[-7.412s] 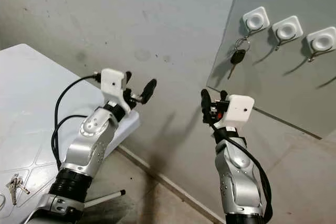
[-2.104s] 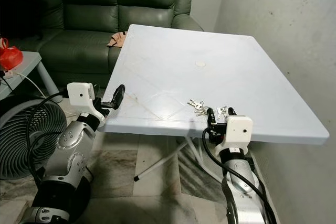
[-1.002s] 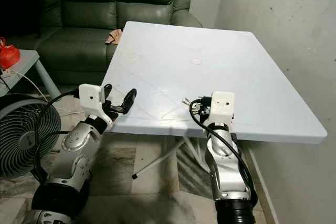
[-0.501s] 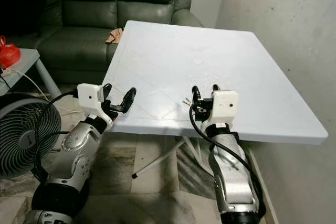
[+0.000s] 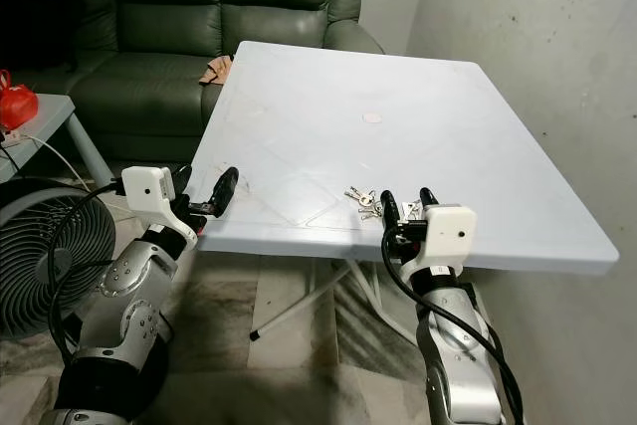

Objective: Hang keys on a hook

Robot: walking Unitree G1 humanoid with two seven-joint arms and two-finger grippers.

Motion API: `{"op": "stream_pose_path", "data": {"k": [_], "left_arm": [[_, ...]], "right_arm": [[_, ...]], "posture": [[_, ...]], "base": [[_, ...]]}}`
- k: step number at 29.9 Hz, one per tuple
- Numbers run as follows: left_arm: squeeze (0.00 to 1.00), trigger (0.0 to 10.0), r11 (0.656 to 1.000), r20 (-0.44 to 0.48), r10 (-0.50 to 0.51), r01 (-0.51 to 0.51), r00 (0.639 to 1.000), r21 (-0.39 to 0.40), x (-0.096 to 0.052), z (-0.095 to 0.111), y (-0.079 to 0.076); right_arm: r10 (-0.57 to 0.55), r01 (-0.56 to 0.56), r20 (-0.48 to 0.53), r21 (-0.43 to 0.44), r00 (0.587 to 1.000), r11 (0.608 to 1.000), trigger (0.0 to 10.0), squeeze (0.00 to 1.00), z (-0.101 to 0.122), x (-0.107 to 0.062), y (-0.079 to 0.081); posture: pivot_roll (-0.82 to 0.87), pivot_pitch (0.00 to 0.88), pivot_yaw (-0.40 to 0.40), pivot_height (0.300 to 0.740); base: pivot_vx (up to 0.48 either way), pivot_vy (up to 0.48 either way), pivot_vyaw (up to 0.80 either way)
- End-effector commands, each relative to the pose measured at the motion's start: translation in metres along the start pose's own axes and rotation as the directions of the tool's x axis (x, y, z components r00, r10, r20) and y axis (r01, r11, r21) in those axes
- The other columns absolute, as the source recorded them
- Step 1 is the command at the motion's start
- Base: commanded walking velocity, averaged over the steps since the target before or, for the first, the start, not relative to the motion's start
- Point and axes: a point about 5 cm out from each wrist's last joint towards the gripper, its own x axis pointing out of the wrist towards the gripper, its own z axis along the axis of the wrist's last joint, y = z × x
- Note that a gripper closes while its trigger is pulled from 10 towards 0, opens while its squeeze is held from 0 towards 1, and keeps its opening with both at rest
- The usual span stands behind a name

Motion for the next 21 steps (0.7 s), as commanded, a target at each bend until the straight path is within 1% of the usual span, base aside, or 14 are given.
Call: {"op": "stream_pose_path", "data": {"k": [1,15,18,21], "left_arm": [[0.0,10.0,1.0,0.007,-0.014,0.014,1.0,0.008,0.0017,0.0021,-0.0009],[0.0,10.0,1.0,0.01,-0.022,0.021,1.0,0.01,0.0043,0.0039,-0.0037],[0.0,10.0,0.999,0.012,-0.022,0.021,1.0,0.025,0.0041,0.0043,-0.0039],[0.0,10.0,1.0,0.031,-0.017,0.016,0.999,0.025,0.0038,0.0051,-0.0054]], "right_arm": [[0.005,-0.005,0.045,0.003,0.999,1.0,10.0,0.0,0.0091,0.0007,0.0015],[0.02,-0.02,0.048,0.008,0.999,1.0,10.0,0.0,0.009,0.0015,0.0034],[0.023,-0.023,0.046,0.007,0.999,1.0,10.0,0.0,0.0084,0.001,0.0037],[0.029,-0.03,0.043,0.005,0.999,1.0,10.0,0.0,0.0081,0.0007,0.0045]], "posture": [[0.01,0.0,-0.058,0.74],[0.01,0.0,-0.059,0.74],[0.01,0.0,-0.058,0.74],[0.01,0.0,-0.058,0.74]], "base": [[0.412,0.0,0.0],[0.414,0.0,0.0],[0.41,0.0,0.0],[0.0,0.0,0.0]]}}
